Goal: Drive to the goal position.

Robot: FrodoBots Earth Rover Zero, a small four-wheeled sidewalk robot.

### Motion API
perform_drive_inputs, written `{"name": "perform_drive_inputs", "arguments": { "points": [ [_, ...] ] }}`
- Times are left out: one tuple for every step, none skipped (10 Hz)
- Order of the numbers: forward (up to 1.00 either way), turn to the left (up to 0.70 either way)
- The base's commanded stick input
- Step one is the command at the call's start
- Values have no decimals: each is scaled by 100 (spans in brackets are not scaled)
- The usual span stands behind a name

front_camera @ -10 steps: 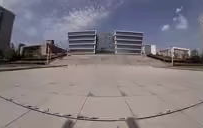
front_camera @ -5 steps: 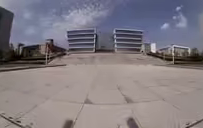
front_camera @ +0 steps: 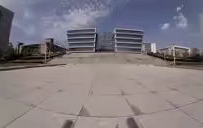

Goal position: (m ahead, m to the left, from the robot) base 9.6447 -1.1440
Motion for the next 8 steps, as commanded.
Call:
{"name": "perform_drive_inputs", "arguments": {
  "points": [
    [70,0],
    [70,0],
    [70,0],
    [70,0],
    [70,0],
    [70,0],
    [70,-4],
    [70,-30]
  ]
}}
